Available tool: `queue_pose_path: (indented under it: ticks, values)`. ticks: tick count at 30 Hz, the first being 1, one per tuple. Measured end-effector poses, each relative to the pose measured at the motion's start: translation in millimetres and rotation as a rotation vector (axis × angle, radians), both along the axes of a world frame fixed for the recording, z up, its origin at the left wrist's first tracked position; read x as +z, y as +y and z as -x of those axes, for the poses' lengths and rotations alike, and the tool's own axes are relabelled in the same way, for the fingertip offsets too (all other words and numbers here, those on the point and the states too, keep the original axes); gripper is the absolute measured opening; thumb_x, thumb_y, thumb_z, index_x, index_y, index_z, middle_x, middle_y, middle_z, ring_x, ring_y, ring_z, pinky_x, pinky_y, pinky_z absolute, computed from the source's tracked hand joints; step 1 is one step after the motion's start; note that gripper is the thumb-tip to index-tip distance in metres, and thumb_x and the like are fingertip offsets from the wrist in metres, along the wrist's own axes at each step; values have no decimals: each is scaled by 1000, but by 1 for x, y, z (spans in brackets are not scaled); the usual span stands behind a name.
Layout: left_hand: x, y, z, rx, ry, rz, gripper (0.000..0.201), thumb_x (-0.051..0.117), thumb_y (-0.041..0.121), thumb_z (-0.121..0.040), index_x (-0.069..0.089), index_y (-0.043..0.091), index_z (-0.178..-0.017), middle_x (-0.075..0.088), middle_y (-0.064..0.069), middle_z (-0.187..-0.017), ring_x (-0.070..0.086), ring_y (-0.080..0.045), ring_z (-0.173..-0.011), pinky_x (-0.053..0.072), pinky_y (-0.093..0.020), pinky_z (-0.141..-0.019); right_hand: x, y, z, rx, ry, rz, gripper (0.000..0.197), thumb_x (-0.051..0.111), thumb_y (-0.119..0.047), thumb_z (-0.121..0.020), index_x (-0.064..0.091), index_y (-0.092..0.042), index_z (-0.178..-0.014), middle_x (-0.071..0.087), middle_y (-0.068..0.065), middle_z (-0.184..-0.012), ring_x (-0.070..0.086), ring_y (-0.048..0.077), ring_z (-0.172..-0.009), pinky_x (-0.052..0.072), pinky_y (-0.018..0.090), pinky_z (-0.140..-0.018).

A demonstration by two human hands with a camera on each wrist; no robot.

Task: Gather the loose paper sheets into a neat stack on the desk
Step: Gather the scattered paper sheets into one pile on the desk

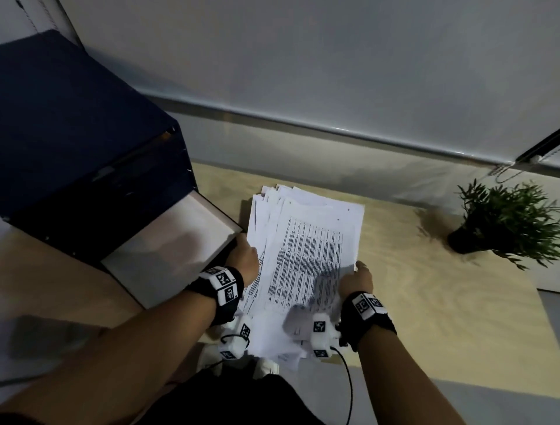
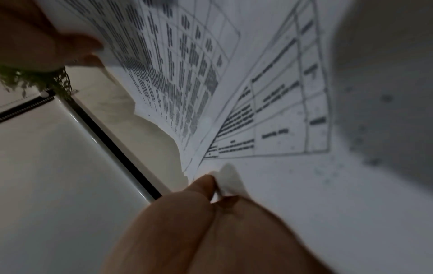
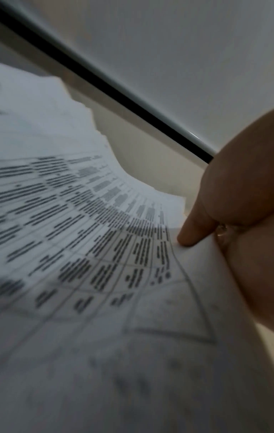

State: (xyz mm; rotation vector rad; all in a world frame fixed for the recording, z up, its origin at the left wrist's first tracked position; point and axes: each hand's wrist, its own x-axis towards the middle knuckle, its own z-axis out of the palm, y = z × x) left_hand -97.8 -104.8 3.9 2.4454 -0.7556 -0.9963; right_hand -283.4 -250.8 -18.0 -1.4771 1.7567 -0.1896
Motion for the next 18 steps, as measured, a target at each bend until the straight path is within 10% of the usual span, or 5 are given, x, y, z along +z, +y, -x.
queue_pose_path:
  ticks: [4, 9, 18]
  values:
    - [-14, -3, -5, 175, 84, 155, 33, 38, 39, -98, 34, 9, -110, 64, -22, -101, 63, -36, -89, 52, -43, -84, 0, 17, -5, 162, 78, 46, 42, 40, -13, -97, 46, -3, -138, 52, 20, -140, 51, 37, -126, 40, 35, -105]
    - [-1, -7, -16, 94, -10, 131, 18, 40, 17, -101, 45, 0, -103, 57, -21, -96, 60, -35, -92, 41, -35, -75, 3, 11, 7, 221, 150, 159, 22, 49, -11, -92, 66, -4, -102, 68, 20, -109, 61, 37, -104, 47, 33, -85]
    - [-20, -4, -13, 232, 147, 234, 28, 59, 17, -91, 52, 16, -118, 67, -4, -107, 65, -26, -94, 53, -36, -84, 8, -14, 4, 107, 116, 151, 23, 53, -16, -91, 71, -6, -100, 70, 22, -101, 63, 41, -97, 51, 36, -82]
